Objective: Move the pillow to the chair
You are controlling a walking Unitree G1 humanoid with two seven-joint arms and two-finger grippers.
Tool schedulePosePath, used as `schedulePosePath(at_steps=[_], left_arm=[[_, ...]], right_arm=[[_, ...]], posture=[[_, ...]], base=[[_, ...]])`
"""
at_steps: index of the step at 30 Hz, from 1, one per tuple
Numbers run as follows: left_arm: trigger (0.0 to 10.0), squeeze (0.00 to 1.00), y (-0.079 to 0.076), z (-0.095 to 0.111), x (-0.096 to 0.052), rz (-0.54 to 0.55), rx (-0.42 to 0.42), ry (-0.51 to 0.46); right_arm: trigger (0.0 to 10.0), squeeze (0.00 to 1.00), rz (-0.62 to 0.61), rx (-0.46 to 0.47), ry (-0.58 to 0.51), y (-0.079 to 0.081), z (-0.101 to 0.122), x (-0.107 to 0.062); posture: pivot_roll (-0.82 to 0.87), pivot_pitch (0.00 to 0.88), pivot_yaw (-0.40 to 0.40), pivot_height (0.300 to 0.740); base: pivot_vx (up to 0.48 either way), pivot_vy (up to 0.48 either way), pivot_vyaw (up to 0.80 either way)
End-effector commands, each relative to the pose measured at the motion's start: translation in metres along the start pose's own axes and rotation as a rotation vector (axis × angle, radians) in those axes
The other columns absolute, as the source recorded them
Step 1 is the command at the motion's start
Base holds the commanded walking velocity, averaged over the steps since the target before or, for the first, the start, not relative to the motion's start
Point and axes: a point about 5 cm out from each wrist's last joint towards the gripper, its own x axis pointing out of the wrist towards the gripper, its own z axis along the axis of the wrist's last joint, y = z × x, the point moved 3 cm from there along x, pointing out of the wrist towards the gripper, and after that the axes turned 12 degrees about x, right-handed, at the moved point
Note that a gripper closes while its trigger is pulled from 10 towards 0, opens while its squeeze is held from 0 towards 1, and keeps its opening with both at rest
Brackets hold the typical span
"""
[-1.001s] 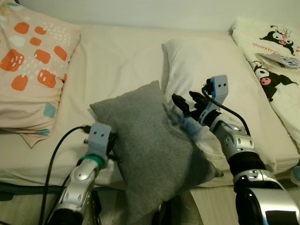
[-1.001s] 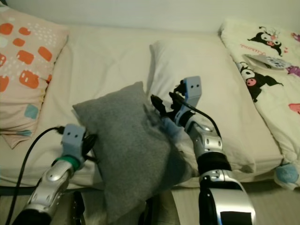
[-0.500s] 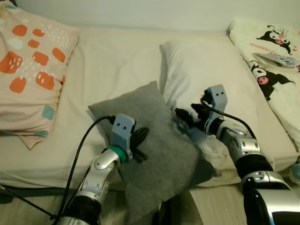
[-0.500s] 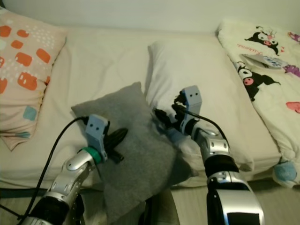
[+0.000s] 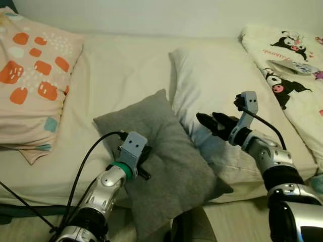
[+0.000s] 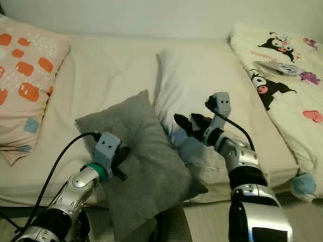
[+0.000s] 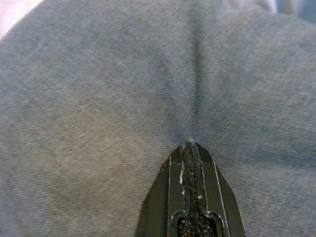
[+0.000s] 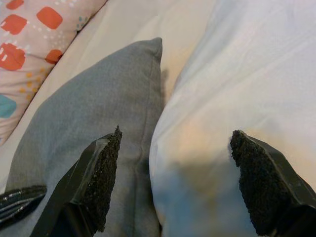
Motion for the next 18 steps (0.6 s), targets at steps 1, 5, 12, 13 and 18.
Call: schedulePosePath(at_steps=[1, 5, 12, 13, 18], left_arm=[[10.0, 0.00, -0.001, -0.047, -0.018, 0.014, -0.006, 0.183], [10.0, 0.00, -0.001, -0.063, -0.031, 0.043, -0.020, 0.218], [10.0, 0.00, 0.003, -0.066, -0.038, 0.104, -0.046, 0.188], [10.0, 0.00, 0.004, -0.065, -0.040, 0.118, -0.051, 0.178], [10.0, 0.00, 0.005, -0.065, -0.042, 0.136, -0.055, 0.169]], right_arm=[[10.0, 0.69, -0.015, -0.001, 0.028, -0.005, -0.006, -0.004], [10.0, 0.00, 0.049, -0.001, 0.094, 0.002, -0.012, -0.003], [10.0, 0.00, 0.231, 0.003, 0.258, 0.024, -0.035, -0.003], [10.0, 0.00, 0.278, 0.005, 0.295, 0.031, -0.042, -0.003], [10.0, 0.00, 0.337, -0.026, 0.379, 0.044, -0.060, 0.001]], posture=[[-0.07, 0.029, -0.032, 0.566], [-0.07, 0.033, -0.041, 0.566], [-0.06, 0.037, -0.054, 0.566], [-0.06, 0.039, -0.059, 0.566], [-0.05, 0.040, -0.066, 0.566]], base=[[0.000, 0.000, 0.00], [0.000, 0.000, 0.00], [0.000, 0.000, 0.00], [0.000, 0.000, 0.00], [0.000, 0.000, 0.00]])
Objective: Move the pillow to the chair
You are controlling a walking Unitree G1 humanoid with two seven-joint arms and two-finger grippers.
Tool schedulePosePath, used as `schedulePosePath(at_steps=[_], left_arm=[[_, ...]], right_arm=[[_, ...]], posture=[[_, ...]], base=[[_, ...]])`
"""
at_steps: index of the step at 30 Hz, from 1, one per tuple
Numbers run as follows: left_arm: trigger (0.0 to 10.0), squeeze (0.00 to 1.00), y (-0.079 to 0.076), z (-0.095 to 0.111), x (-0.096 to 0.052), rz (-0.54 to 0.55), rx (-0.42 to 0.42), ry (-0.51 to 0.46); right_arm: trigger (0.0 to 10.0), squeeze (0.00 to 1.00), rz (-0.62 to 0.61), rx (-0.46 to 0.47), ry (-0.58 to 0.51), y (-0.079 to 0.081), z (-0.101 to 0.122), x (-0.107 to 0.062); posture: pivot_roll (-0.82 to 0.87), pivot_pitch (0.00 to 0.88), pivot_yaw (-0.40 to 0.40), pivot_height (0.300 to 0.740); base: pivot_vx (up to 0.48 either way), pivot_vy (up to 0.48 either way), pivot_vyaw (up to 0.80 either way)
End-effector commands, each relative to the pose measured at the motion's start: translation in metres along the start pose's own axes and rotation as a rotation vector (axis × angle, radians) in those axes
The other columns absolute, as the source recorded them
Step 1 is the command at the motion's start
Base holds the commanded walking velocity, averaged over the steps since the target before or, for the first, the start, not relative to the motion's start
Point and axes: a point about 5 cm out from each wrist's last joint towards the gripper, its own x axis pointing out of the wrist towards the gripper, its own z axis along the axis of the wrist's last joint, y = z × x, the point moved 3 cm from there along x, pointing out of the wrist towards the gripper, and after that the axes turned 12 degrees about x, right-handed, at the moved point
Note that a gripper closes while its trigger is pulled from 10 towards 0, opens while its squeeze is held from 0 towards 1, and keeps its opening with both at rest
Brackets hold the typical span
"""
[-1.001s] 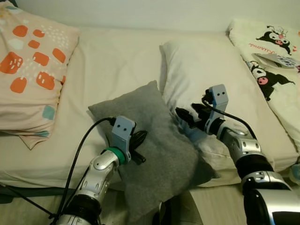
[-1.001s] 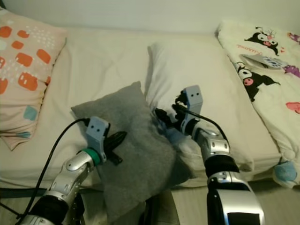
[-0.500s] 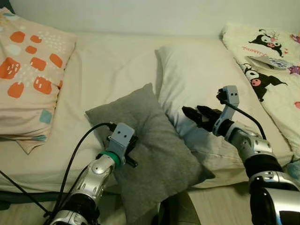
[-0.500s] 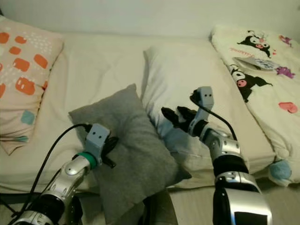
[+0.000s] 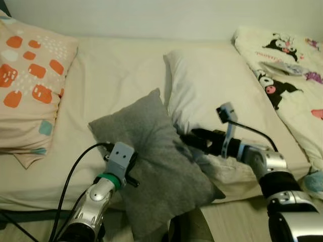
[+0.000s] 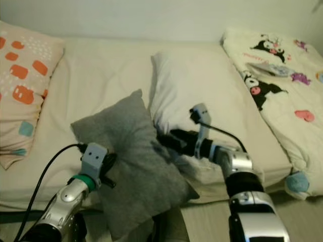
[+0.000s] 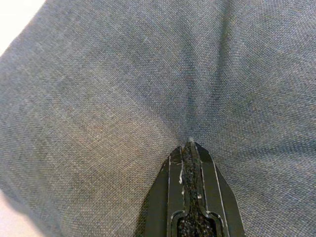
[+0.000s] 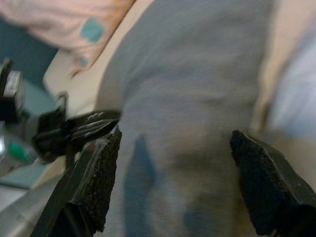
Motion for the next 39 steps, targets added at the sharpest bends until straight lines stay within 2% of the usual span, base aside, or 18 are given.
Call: schedulePosePath(at_steps=[1, 6, 7, 8, 9, 17, 20, 22, 23, 24, 27, 35, 39], left_arm=[[10.0, 0.00, 0.002, -0.039, -0.018, 0.029, -0.024, 0.157], [10.0, 0.00, 0.003, -0.039, -0.019, 0.032, -0.020, 0.153], [10.0, 0.00, 0.003, -0.039, -0.020, 0.034, -0.019, 0.150], [10.0, 0.00, 0.003, -0.039, -0.020, 0.034, -0.019, 0.150], [10.0, 0.00, 0.004, -0.039, -0.020, 0.035, -0.018, 0.149], [10.0, 0.00, 0.003, -0.041, -0.025, 0.041, -0.015, 0.152], [10.0, 0.00, 0.002, -0.043, -0.027, 0.040, -0.013, 0.153], [10.0, 0.00, 0.001, -0.043, -0.028, 0.037, -0.011, 0.154], [10.0, 0.00, 0.001, -0.043, -0.028, 0.037, -0.011, 0.154], [10.0, 0.00, 0.000, -0.043, -0.029, 0.034, -0.009, 0.155], [10.0, 0.00, -0.001, -0.044, -0.030, 0.032, -0.007, 0.156], [10.0, 0.00, -0.001, -0.046, -0.034, 0.033, -0.005, 0.160], [10.0, 0.00, -0.001, -0.048, -0.036, 0.033, -0.001, 0.164]], right_arm=[[10.0, 0.00, -0.002, -0.015, 0.051, 0.001, -0.012, 0.006], [10.0, 0.00, -0.026, -0.035, 0.055, 0.002, -0.016, 0.015], [10.0, 0.27, -0.035, -0.049, 0.053, 0.003, -0.016, 0.019], [10.0, 0.27, -0.035, -0.049, 0.053, 0.003, -0.016, 0.019], [10.0, 1.00, -0.040, -0.057, 0.051, 0.004, -0.017, 0.022], [10.0, 1.00, -0.029, -0.100, 0.074, 0.011, -0.018, 0.028], [10.0, 1.00, -0.089, -0.116, 0.123, 0.004, -0.026, 0.029], [10.0, 1.00, -0.242, -0.131, 0.134, -0.012, -0.027, 0.028], [10.0, 1.00, -0.242, -0.131, 0.134, -0.012, -0.027, 0.028], [10.0, 1.00, -0.297, -0.108, 0.126, -0.018, -0.026, 0.027], [10.0, 1.00, -0.336, -0.066, 0.132, -0.022, -0.026, 0.026], [10.0, 1.00, -0.331, -0.047, 0.160, -0.021, -0.029, 0.027], [10.0, 1.00, -0.352, 0.009, 0.140, -0.022, -0.024, 0.028]], posture=[[-0.05, 0.040, -0.066, 0.566], [-0.05, 0.042, -0.068, 0.566], [-0.05, 0.044, -0.069, 0.566], [-0.05, 0.044, -0.069, 0.566], [-0.05, 0.044, -0.069, 0.566], [-0.04, 0.049, -0.072, 0.566], [-0.04, 0.049, -0.072, 0.566], [-0.04, 0.055, -0.071, 0.566], [-0.04, 0.055, -0.071, 0.566], [-0.04, 0.055, -0.072, 0.566], [-0.04, 0.057, -0.072, 0.566], [-0.03, 0.060, -0.076, 0.566], [-0.03, 0.059, -0.077, 0.566]], base=[[0.000, 0.000, 0.00], [0.000, 0.000, 0.00], [0.000, 0.000, 0.00], [0.000, 0.000, 0.00], [0.000, 0.000, 0.00], [0.000, 0.000, 0.00], [0.000, 0.000, 0.00], [0.000, 0.000, 0.00], [0.000, 0.000, 0.00], [0.000, 0.000, 0.00], [0.000, 0.000, 0.00], [0.000, 0.000, 0.00], [0.000, 0.000, 0.00]])
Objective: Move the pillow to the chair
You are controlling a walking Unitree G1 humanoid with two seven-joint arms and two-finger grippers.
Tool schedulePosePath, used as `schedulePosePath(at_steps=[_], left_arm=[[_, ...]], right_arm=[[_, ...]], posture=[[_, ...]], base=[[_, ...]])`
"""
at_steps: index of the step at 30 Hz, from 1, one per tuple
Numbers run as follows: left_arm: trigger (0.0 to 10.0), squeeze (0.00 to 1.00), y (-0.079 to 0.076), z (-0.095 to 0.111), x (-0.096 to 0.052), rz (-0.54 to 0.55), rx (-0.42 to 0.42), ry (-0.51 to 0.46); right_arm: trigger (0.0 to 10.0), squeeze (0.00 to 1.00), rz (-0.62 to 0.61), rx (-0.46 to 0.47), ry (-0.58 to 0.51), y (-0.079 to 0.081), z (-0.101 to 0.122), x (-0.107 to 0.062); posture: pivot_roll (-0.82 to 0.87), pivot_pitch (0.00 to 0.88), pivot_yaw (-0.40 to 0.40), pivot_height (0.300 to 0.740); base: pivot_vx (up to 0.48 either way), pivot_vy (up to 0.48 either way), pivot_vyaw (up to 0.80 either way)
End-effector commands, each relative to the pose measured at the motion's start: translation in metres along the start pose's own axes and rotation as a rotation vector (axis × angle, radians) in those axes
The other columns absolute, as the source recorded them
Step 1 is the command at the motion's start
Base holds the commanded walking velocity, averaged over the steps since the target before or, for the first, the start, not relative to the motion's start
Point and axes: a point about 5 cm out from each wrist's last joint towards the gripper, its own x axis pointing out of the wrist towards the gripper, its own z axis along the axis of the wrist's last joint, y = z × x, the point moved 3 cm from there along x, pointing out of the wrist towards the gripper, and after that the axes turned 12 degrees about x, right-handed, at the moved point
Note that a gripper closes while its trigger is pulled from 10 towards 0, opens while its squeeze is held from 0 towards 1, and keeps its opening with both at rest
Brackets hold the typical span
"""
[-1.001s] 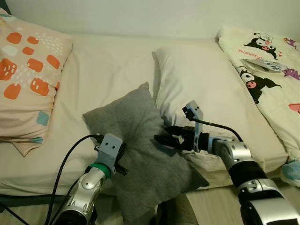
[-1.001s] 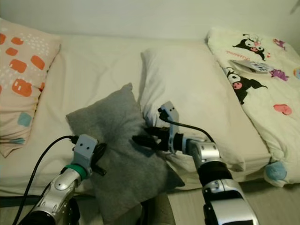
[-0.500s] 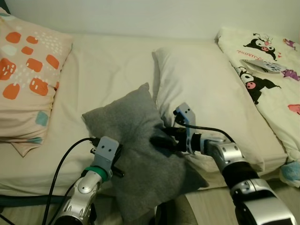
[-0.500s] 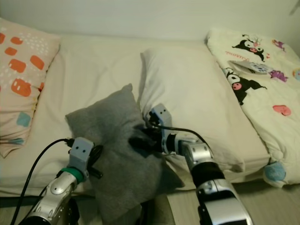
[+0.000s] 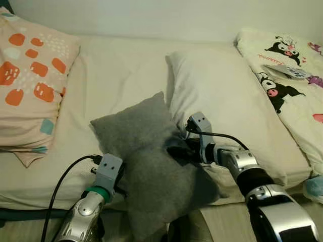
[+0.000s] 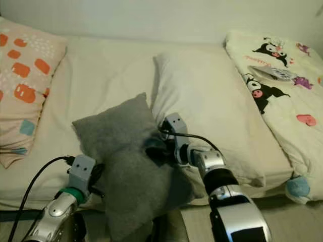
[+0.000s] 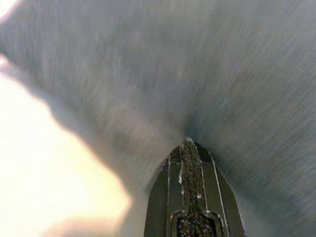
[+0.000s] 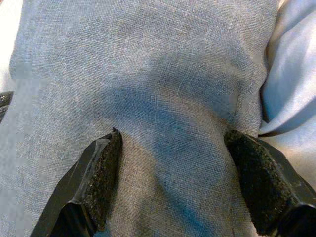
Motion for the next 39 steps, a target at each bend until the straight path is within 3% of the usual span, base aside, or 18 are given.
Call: schedulePosePath(at_steps=[1, 4, 5, 8, 15, 19, 22, 23, 24, 25, 26, 30, 31, 32, 33, 39], left_arm=[[10.0, 0.00, -0.009, -0.016, -0.007, -0.029, 0.003, 0.066], [10.0, 0.00, -0.010, -0.016, -0.008, -0.031, 0.005, 0.068], [10.0, 0.00, -0.012, -0.017, -0.008, -0.035, 0.007, 0.070], [10.0, 0.00, -0.012, -0.017, -0.008, -0.036, 0.007, 0.071], [10.0, 0.00, -0.012, -0.018, -0.008, -0.031, 0.004, 0.080], [10.0, 0.00, -0.012, -0.020, -0.007, -0.029, 0.002, 0.088], [10.0, 0.00, -0.012, -0.020, -0.007, -0.030, 0.003, 0.089], [10.0, 0.00, -0.013, -0.019, -0.007, -0.033, 0.004, 0.089], [10.0, 0.00, -0.013, -0.019, -0.007, -0.033, 0.004, 0.089], [10.0, 0.00, -0.013, -0.019, -0.006, -0.034, 0.005, 0.088], [10.0, 0.00, -0.013, -0.018, -0.005, -0.037, 0.007, 0.087], [10.0, 0.00, -0.013, -0.017, -0.004, -0.039, 0.010, 0.085], [10.0, 0.00, -0.013, -0.017, -0.004, -0.041, 0.012, 0.084], [10.0, 0.00, -0.013, -0.017, -0.004, -0.042, 0.014, 0.084], [10.0, 0.00, -0.013, -0.017, -0.005, -0.043, 0.014, 0.084], [10.0, 0.00, -0.013, -0.016, -0.004, -0.046, 0.018, 0.083]], right_arm=[[10.0, 1.00, -0.031, 0.106, 0.020, -0.005, -0.004, 0.000], [10.0, 1.00, -0.031, 0.155, 0.021, -0.004, -0.003, 0.001], [10.0, 1.00, 0.043, 0.205, 0.066, 0.006, -0.008, 0.004], [10.0, 1.00, 0.087, 0.206, 0.093, 0.011, -0.011, 0.005], [10.0, 1.00, 0.304, 0.187, 0.183, 0.043, -0.026, 0.010], [10.0, 1.00, 0.506, 0.112, 0.157, 0.067, -0.026, 0.006], [10.0, 1.00, 0.573, 0.086, 0.149, 0.076, -0.026, 0.001], [10.0, 0.09, 0.546, 0.033, 0.140, 0.074, -0.030, 0.003], [10.0, 0.09, 0.546, 0.033, 0.140, 0.074, -0.030, 0.003], [10.0, 0.00, 0.508, -0.019, 0.124, 0.072, -0.032, 0.005], [10.0, 0.00, 0.472, -0.057, 0.098, 0.070, -0.033, 0.007], [10.0, 0.00, 0.463, -0.050, 0.068, 0.071, -0.033, 0.008], [5.3, 0.00, 0.438, -0.047, 0.058, 0.070, -0.033, 0.010], [5.3, 0.00, 0.420, -0.044, 0.052, 0.069, -0.034, 0.011], [0.0, 0.00, 0.382, -0.050, 0.043, 0.066, -0.034, 0.013], [0.0, 0.00, 0.302, -0.055, 0.017, 0.061, -0.039, 0.016]], posture=[[-0.03, 0.058, -0.077, 0.566], [-0.03, 0.058, -0.077, 0.566], [-0.03, 0.058, -0.079, 0.566], [-0.03, 0.058, -0.082, 0.566], [-0.03, 0.057, -0.086, 0.566], [-0.04, 0.057, -0.082, 0.566], [-0.04, 0.058, -0.079, 0.566], [-0.04, 0.058, -0.074, 0.566], [-0.04, 0.058, -0.074, 0.566], [-0.04, 0.058, -0.074, 0.566], [-0.04, 0.059, -0.071, 0.566], [-0.04, 0.059, -0.069, 0.566], [-0.04, 0.058, -0.066, 0.566], [-0.04, 0.058, -0.066, 0.566], [-0.04, 0.058, -0.065, 0.566], [-0.04, 0.057, -0.064, 0.566]], base=[[0.000, 0.000, 0.00], [0.000, 0.000, 0.00], [0.000, 0.000, 0.00], [0.000, 0.000, 0.00], [0.000, 0.000, 0.00], [0.000, 0.000, 0.00], [0.000, 0.000, 0.00], [0.000, 0.000, 0.00], [0.000, 0.000, 0.00], [0.000, 0.000, 0.00], [0.000, 0.000, 0.00], [0.000, 0.000, 0.00], [0.000, 0.000, 0.00], [0.000, 0.000, 0.00], [0.000, 0.000, 0.00], [0.000, 0.000, 0.00]])
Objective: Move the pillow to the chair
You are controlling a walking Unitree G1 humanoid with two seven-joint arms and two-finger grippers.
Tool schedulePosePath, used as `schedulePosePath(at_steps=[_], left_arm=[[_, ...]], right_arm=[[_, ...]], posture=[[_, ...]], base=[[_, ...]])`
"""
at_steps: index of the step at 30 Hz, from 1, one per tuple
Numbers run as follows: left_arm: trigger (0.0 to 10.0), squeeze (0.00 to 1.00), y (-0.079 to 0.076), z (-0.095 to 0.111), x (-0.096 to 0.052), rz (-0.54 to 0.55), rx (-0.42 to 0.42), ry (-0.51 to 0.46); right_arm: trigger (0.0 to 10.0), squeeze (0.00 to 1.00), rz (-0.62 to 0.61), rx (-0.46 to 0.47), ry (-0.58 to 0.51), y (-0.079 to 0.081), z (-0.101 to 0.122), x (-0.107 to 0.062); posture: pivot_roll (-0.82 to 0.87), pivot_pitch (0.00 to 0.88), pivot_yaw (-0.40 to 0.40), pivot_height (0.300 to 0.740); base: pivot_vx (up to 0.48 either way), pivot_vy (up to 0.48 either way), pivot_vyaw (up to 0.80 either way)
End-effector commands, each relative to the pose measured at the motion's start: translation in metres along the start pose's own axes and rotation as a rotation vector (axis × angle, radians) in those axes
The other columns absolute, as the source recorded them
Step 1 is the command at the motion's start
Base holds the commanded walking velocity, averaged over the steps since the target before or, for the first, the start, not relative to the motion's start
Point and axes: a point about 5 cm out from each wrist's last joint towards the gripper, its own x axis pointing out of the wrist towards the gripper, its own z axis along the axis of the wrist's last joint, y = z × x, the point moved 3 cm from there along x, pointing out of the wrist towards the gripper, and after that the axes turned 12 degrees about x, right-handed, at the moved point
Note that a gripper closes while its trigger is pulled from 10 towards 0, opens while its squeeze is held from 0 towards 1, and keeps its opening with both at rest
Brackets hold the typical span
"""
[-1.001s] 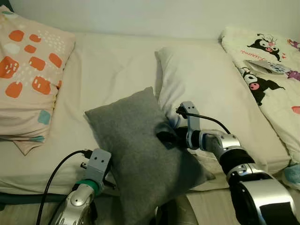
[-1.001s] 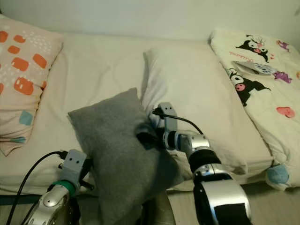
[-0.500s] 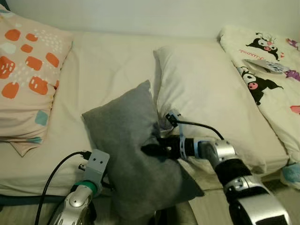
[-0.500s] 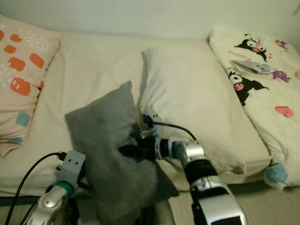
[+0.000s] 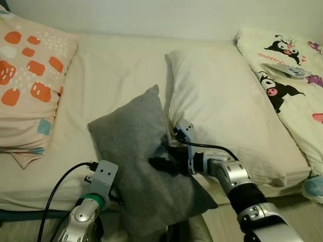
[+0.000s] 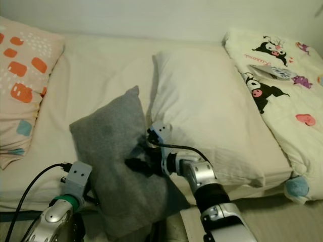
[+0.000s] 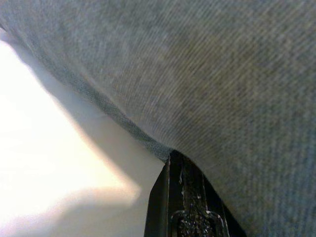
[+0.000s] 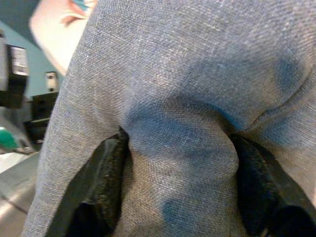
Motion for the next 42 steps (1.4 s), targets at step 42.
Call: schedulePosePath(at_steps=[42], left_arm=[[10.0, 0.00, 0.016, 0.015, 0.001, 0.098, -0.058, -0.099]], right_arm=[[0.0, 0.00, 0.082, 0.313, -0.226, 0.034, -0.001, 0.022]], posture=[[0.00, 0.000, -0.072, 0.566]], base=[[0.000, 0.000, 0.00]])
